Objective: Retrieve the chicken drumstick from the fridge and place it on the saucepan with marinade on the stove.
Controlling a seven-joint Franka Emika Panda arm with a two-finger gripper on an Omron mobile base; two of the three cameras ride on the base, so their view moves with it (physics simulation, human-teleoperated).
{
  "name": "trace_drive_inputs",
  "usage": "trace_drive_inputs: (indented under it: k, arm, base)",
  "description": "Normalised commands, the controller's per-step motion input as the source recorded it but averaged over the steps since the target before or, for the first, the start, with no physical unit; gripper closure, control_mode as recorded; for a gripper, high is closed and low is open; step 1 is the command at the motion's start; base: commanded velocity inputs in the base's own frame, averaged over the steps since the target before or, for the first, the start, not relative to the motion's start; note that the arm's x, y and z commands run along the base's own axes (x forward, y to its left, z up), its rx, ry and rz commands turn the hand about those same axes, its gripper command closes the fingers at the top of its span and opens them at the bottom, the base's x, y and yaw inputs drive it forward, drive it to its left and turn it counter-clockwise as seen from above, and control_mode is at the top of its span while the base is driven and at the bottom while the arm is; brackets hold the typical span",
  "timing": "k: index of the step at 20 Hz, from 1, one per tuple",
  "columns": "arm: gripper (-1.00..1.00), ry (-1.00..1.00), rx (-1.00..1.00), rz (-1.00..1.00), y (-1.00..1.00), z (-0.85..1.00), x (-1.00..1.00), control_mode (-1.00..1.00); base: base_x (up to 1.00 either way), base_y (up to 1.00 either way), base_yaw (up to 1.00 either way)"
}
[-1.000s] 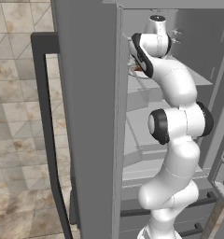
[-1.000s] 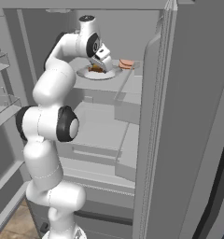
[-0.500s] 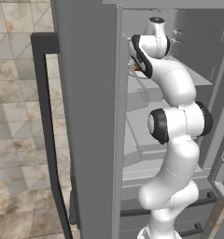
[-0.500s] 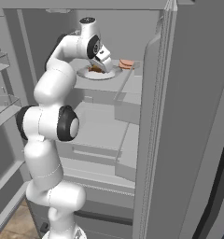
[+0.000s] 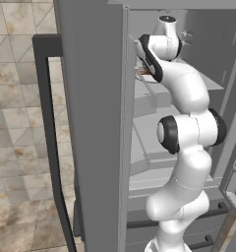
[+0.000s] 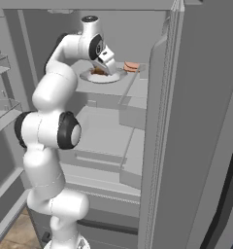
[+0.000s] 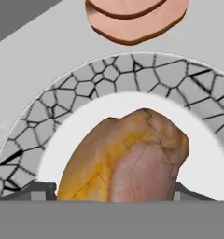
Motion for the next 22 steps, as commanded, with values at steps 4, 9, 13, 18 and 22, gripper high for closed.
trace_drive_inputs:
  k: [4,9,13,18,22]
  arm:
    - [1.00,-0.13,0.00,0.00,-0.05,0.07,-0.79,-1.00]
    - [1.00,-0.21,0.00,0.00,-0.18,0.23,-0.96,-1.00]
    - [1.00,-0.19,0.00,0.00,-0.16,0.15,-1.00,-1.00]
    - [1.00,-0.06,0.00,0.07,-0.01,0.00,-1.00,-1.00]
    - [1.00,0.00,0.00,0.17,0.16,-0.03,-1.00,-1.00]
  base:
    - [0.00,0.00,0.00]
    - [0.00,0.00,0.00]
    - [0.00,0.00,0.00]
    - [0.00,0.00,0.00]
    - [0.00,0.00,0.00]
